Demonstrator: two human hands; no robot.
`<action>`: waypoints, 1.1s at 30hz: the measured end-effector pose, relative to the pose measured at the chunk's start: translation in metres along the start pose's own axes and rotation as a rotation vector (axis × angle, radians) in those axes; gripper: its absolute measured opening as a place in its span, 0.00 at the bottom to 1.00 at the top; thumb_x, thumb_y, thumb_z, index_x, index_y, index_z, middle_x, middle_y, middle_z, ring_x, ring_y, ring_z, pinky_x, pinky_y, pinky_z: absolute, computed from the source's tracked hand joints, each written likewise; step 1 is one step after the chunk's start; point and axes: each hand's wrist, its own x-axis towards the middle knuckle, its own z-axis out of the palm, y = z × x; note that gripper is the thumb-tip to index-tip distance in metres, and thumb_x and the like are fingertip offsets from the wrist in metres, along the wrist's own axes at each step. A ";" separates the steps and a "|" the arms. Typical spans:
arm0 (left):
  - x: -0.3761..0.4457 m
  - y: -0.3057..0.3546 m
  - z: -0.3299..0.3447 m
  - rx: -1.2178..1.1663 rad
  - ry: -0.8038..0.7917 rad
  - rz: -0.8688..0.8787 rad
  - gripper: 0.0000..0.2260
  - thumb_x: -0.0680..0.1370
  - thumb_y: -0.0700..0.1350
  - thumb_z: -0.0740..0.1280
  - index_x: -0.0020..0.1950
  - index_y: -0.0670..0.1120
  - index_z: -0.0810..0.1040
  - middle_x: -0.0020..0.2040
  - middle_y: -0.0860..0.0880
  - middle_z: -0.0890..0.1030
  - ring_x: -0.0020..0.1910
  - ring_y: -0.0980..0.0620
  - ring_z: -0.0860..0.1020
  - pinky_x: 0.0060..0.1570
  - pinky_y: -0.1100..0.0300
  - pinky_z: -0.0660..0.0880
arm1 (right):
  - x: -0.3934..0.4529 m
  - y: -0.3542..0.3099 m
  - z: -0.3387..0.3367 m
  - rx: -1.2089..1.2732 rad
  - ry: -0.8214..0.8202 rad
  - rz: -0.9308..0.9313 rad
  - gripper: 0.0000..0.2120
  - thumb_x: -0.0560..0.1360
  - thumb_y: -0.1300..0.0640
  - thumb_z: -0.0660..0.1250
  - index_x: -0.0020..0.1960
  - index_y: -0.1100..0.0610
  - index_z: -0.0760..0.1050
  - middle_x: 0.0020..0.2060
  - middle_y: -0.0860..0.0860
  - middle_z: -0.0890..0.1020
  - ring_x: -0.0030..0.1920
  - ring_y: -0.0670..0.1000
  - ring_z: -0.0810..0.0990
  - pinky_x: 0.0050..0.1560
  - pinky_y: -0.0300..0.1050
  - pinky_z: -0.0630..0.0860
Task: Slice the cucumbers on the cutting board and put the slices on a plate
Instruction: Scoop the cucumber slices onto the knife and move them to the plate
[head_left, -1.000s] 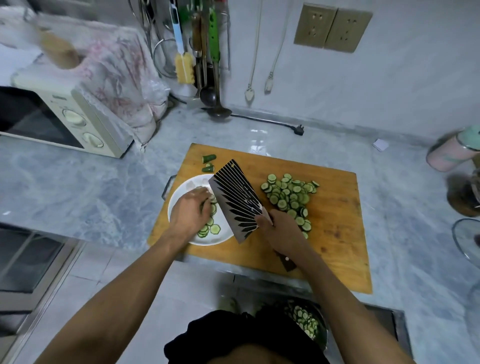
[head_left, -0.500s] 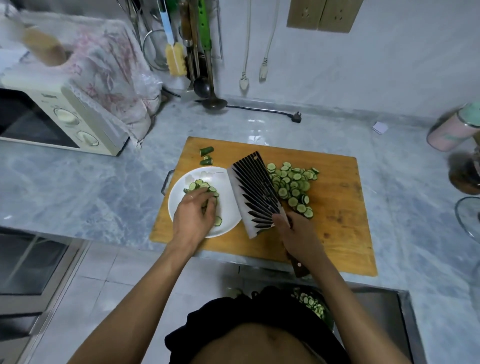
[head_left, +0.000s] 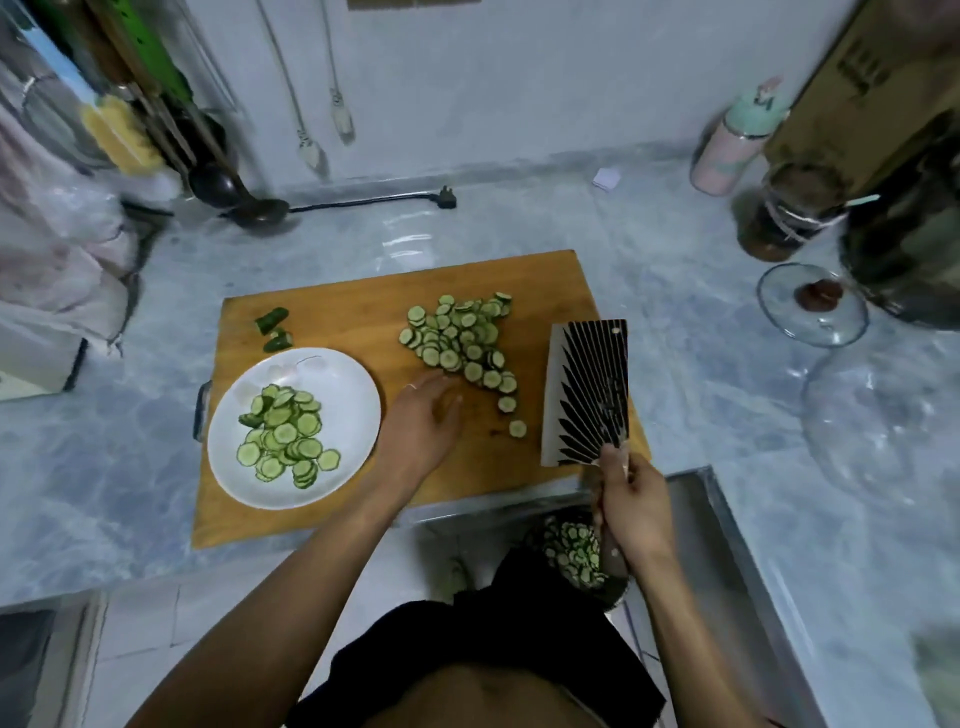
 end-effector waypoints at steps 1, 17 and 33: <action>0.006 -0.001 0.002 -0.001 0.003 0.005 0.12 0.78 0.44 0.68 0.59 0.44 0.81 0.61 0.45 0.80 0.59 0.46 0.77 0.57 0.67 0.65 | 0.000 0.009 -0.001 -0.010 0.037 0.013 0.17 0.83 0.43 0.58 0.41 0.53 0.72 0.26 0.54 0.77 0.28 0.53 0.77 0.32 0.45 0.73; 0.030 -0.024 0.034 0.037 0.092 -0.123 0.22 0.79 0.51 0.61 0.71 0.42 0.70 0.74 0.38 0.63 0.73 0.40 0.60 0.73 0.51 0.58 | 0.013 0.009 0.048 -0.131 0.050 -0.071 0.15 0.84 0.51 0.59 0.46 0.60 0.74 0.36 0.50 0.76 0.37 0.49 0.73 0.33 0.42 0.62; 0.051 0.000 0.068 -0.085 0.160 -0.152 0.25 0.78 0.58 0.61 0.69 0.43 0.73 0.74 0.38 0.63 0.75 0.40 0.58 0.72 0.48 0.60 | 0.013 -0.010 0.101 -0.144 -0.141 -0.080 0.20 0.83 0.49 0.60 0.48 0.67 0.74 0.42 0.61 0.80 0.42 0.58 0.77 0.41 0.50 0.70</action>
